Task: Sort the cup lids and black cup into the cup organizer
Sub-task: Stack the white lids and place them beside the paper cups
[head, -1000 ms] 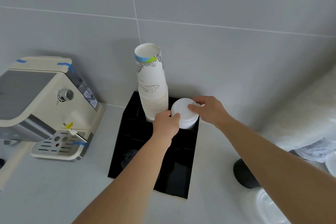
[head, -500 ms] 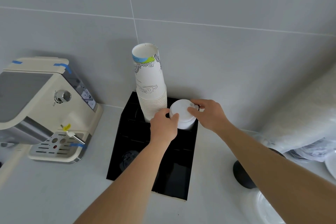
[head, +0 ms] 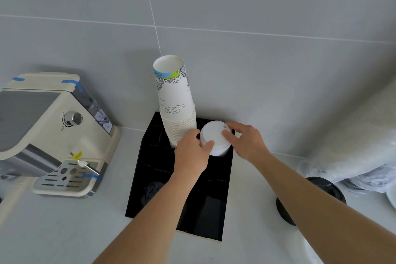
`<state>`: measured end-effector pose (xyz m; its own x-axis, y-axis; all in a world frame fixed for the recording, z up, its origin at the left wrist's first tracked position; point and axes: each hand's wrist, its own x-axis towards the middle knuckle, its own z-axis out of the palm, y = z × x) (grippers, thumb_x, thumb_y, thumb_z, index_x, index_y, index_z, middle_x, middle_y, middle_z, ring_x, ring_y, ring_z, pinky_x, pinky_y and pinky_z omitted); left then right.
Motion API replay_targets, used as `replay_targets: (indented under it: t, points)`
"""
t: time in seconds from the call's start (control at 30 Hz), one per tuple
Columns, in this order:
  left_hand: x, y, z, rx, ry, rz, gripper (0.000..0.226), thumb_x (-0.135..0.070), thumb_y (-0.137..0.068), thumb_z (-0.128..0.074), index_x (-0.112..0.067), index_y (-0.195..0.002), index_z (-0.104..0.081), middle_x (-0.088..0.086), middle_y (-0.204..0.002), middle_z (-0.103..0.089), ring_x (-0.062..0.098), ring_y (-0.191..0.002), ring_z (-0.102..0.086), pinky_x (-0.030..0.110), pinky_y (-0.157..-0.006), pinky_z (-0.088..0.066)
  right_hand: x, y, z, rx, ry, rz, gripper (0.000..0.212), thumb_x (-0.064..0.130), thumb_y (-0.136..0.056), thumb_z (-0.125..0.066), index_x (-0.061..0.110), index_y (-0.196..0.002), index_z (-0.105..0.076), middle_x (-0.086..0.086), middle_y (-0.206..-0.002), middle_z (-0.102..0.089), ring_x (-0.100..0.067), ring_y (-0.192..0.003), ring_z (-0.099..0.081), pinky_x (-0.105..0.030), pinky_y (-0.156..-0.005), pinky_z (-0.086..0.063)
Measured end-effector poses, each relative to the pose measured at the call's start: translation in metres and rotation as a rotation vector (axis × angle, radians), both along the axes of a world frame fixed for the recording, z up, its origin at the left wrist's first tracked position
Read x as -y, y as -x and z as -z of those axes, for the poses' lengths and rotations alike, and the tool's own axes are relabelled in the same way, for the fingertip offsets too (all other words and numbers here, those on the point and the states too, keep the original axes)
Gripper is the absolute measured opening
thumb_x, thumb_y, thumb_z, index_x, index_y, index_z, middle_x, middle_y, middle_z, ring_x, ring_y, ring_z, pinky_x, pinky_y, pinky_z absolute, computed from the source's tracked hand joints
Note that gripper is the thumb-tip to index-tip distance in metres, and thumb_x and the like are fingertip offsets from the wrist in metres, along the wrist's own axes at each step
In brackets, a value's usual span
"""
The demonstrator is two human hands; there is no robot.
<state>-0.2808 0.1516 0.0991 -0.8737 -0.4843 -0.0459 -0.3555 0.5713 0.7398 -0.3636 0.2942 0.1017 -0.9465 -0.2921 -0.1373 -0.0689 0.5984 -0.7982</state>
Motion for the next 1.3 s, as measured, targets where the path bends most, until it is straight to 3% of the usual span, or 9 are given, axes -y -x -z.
replay_targets:
  t: [0.1,0.2,0.3,0.37,0.87,0.97,1.07,1.2,1.3]
  points:
    - [-0.008,0.002,-0.003,-0.001,0.211,0.139,0.043,-0.035,-0.092,-0.059,-0.009,-0.125,-0.057,0.006,-0.125,-0.058,0.025,-0.116,-0.054,0.036,-0.092,-0.044,0.000,-0.005,0.001,-0.029,-0.017,0.055,0.026,0.032,-0.094,-0.061,0.030,-0.118,-0.071,0.014,-0.099,-0.067,-0.019,-0.075,-0.060,-0.019,-0.063,-0.043]
    - [-0.014,0.002,-0.003,0.040,0.333,0.234,0.038,-0.038,-0.093,-0.056,-0.005,-0.113,-0.057,0.009,-0.117,-0.059,0.025,-0.110,-0.053,0.033,-0.083,-0.041,0.001,-0.010,0.006,-0.063,-0.011,0.071,0.030,0.032,-0.094,-0.061,0.028,-0.122,-0.070,0.009,-0.128,-0.068,-0.011,-0.074,-0.061,-0.021,-0.070,-0.045]
    - [-0.010,0.004,-0.002,0.069,0.390,0.279,0.035,-0.036,-0.095,-0.053,-0.005,-0.111,-0.055,0.009,-0.115,-0.057,0.026,-0.107,-0.054,0.032,-0.078,-0.040,0.002,-0.012,0.011,-0.066,-0.036,0.054,0.037,0.035,-0.096,-0.058,0.026,-0.131,-0.065,0.008,-0.146,-0.056,-0.016,-0.122,-0.058,-0.020,-0.095,-0.039]
    - [-0.007,0.005,-0.002,0.096,0.421,0.310,0.035,-0.036,-0.096,-0.051,-0.005,-0.111,-0.054,0.010,-0.117,-0.056,0.027,-0.108,-0.053,0.030,-0.077,-0.036,0.001,-0.013,0.013,-0.055,-0.058,0.047,0.039,0.037,-0.096,-0.057,0.026,-0.133,-0.064,0.008,-0.150,-0.051,-0.015,-0.136,-0.049,-0.020,-0.101,-0.033]
    - [-0.005,0.007,-0.008,0.160,0.496,0.355,0.036,-0.038,-0.096,-0.051,-0.004,-0.106,-0.057,0.013,-0.114,-0.059,0.030,-0.106,-0.055,0.034,-0.084,-0.040,-0.001,-0.024,0.009,0.011,-0.038,0.017,0.044,0.037,-0.098,-0.051,0.033,-0.141,-0.054,0.007,-0.156,-0.043,-0.016,-0.138,-0.046,-0.020,-0.098,-0.034]
    - [-0.003,0.003,-0.012,0.143,0.476,0.316,0.034,-0.038,-0.093,-0.054,-0.006,-0.101,-0.059,0.012,-0.109,-0.063,0.030,-0.105,-0.057,0.034,-0.084,-0.041,0.000,-0.029,0.004,0.036,-0.054,0.009,0.036,0.037,-0.093,-0.053,0.032,-0.127,-0.063,0.004,-0.125,-0.067,-0.017,-0.104,-0.062,-0.019,-0.077,-0.042]
    - [-0.002,-0.007,-0.017,0.142,0.418,0.276,0.038,-0.036,-0.094,-0.053,-0.006,-0.116,-0.059,0.011,-0.120,-0.062,0.029,-0.115,-0.054,0.035,-0.090,-0.042,-0.001,-0.041,-0.008,0.050,-0.078,0.034,0.016,0.029,-0.089,-0.055,0.018,-0.096,-0.064,-0.001,-0.074,-0.057,-0.020,-0.066,-0.049,-0.031,-0.061,-0.045]
    - [0.004,-0.026,-0.022,0.127,0.327,0.269,0.047,-0.040,-0.093,-0.054,-0.015,-0.132,-0.056,0.004,-0.133,-0.059,0.022,-0.124,-0.052,0.033,-0.098,-0.042,-0.008,-0.060,-0.027,0.084,-0.070,0.041,0.029,0.027,-0.089,-0.058,0.011,-0.110,-0.071,-0.013,-0.094,-0.070,-0.027,-0.092,-0.065,-0.037,-0.080,-0.051]
    - [0.010,-0.046,-0.023,0.113,0.196,0.311,0.047,-0.040,-0.089,-0.060,-0.019,-0.132,-0.059,-0.001,-0.131,-0.063,0.016,-0.121,-0.056,0.030,-0.101,-0.044,-0.015,-0.072,-0.034,0.135,0.003,0.070,0.020,0.028,-0.084,-0.058,0.019,-0.067,-0.060,0.001,-0.064,-0.052,-0.015,-0.057,-0.045,-0.027,-0.057,-0.037]
